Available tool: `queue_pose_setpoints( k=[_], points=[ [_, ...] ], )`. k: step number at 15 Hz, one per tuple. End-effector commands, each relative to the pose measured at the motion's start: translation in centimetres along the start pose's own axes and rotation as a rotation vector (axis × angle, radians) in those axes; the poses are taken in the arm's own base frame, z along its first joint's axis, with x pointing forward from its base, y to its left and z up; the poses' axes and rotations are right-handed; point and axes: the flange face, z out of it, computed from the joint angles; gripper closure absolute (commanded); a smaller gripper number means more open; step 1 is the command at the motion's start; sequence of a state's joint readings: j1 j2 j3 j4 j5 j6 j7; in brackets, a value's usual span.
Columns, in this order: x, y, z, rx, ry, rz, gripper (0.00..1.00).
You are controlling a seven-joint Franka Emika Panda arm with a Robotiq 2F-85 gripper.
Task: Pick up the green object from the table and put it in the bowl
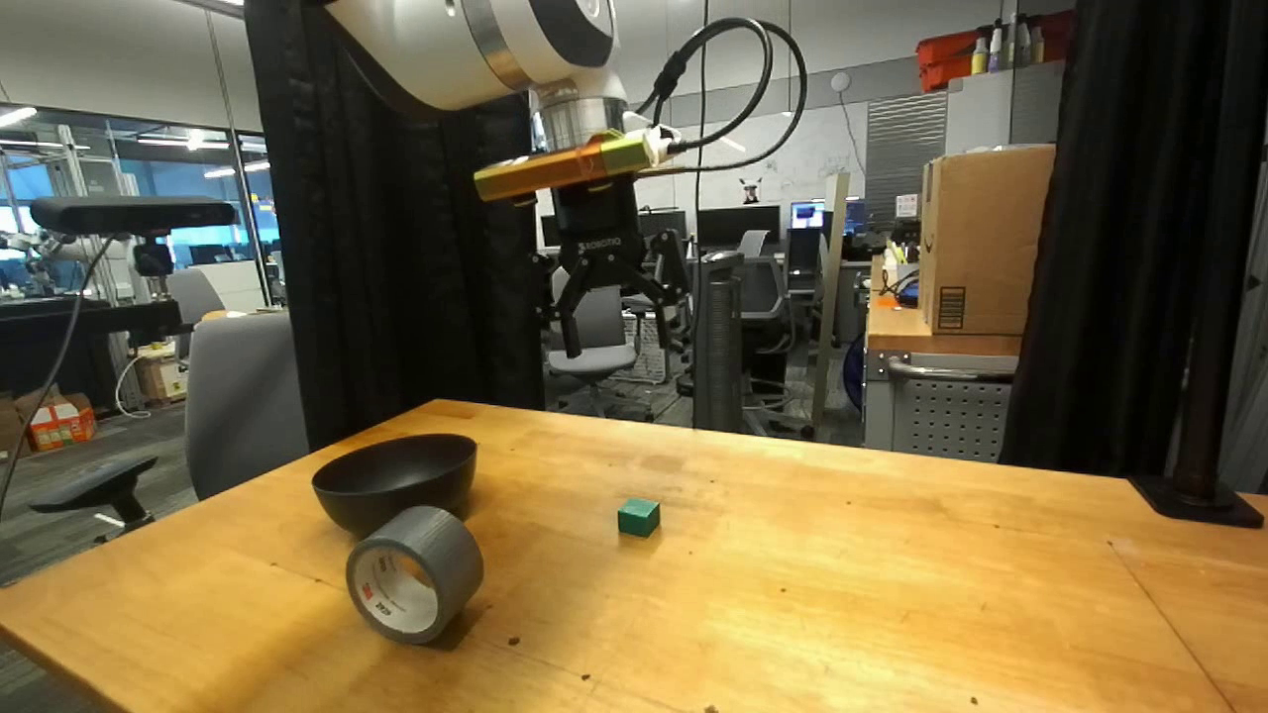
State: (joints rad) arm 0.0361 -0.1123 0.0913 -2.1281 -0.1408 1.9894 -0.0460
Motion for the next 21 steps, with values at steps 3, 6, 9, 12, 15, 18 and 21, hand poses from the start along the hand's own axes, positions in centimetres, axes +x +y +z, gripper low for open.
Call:
queue_pose_setpoints(
  k=[3, 6, 9, 12, 15, 18, 21],
  points=[
    [2.8, -0.1, 1.1, 0.008, -0.026, -0.025, 0.00],
    [3.2, 0.2, 2.3, 0.019, -0.043, -0.026, 0.00],
    [3.2, 0.7, 3.4, 0.028, -0.058, -0.024, 0.00],
    [2.9, 1.1, 4.7, 0.037, -0.073, -0.019, 0.00],
    [2.8, 1.3, 5.8, 0.032, -0.089, -0.010, 0.00],
    [2.4, 0.9, 7.2, 0.015, -0.105, 0.000, 0.00],
    [1.9, 0.1, 8.7, 0.004, -0.121, -0.004, 0.00]
  ],
)
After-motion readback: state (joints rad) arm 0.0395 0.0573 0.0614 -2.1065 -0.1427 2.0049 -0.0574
